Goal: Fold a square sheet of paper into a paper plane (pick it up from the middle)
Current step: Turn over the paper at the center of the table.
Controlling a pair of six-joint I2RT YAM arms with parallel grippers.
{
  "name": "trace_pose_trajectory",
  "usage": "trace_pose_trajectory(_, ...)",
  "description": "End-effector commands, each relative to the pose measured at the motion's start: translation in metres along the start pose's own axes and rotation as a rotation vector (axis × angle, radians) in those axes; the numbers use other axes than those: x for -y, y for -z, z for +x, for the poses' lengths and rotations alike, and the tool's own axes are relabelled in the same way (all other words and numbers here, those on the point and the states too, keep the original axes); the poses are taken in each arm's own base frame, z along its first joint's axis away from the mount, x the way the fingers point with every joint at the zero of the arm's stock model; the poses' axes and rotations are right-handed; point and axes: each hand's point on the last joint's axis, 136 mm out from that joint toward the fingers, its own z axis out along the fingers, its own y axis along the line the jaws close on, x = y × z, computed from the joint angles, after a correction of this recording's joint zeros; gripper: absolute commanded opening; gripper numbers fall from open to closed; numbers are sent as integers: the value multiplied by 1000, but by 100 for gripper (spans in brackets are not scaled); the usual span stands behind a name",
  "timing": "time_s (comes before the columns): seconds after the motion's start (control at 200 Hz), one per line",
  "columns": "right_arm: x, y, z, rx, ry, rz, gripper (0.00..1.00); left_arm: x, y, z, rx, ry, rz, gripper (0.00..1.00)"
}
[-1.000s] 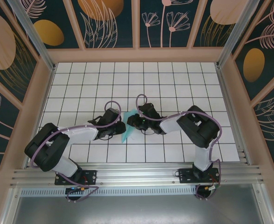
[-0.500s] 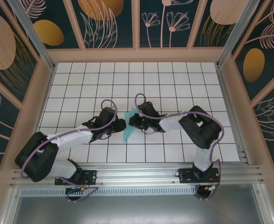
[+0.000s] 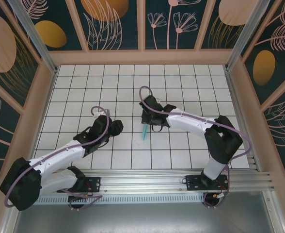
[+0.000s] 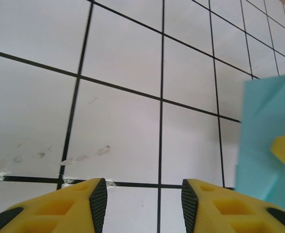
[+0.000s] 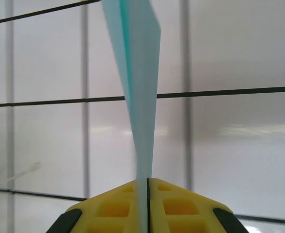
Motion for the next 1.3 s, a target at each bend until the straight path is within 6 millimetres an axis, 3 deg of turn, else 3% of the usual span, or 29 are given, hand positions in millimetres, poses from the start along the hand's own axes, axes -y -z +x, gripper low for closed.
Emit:
trace_pose_trajectory(0.0,75,25,8,-16,135,450,12,-14,6,-7,57,22,-58,48)
trace_pose_trajectory(0.09,80,26,10,-26,175,541,11,-19,11,-12,91,36,-76,49)
trace_pose_trajectory(0.16,72,19,15,-40,194,555,11,-24,16,-17,122,55,-92,49)
trace_pose_trajectory(0.505,-6,-38,46,-129,322,529,13,-41,41,-25,232,132,-84,53)
trace_pose_trajectory(0.716,-53,-57,63,-195,305,322,27,-47,44,-20,228,146,-74,53)
trace_pose_trajectory(0.856,-86,-39,60,-185,280,102,55,-44,42,-17,212,139,-60,53)
trace_pose_trajectory(0.991,-111,-3,48,-123,235,-129,64,-38,37,-13,182,123,-45,54)
trace_pose_trajectory(1.151,-95,36,30,-30,130,-293,65,-26,26,-3,116,94,0,56)
trace_pose_trajectory(1.296,-60,48,28,-54,6,-503,56,-11,14,7,42,71,52,56)
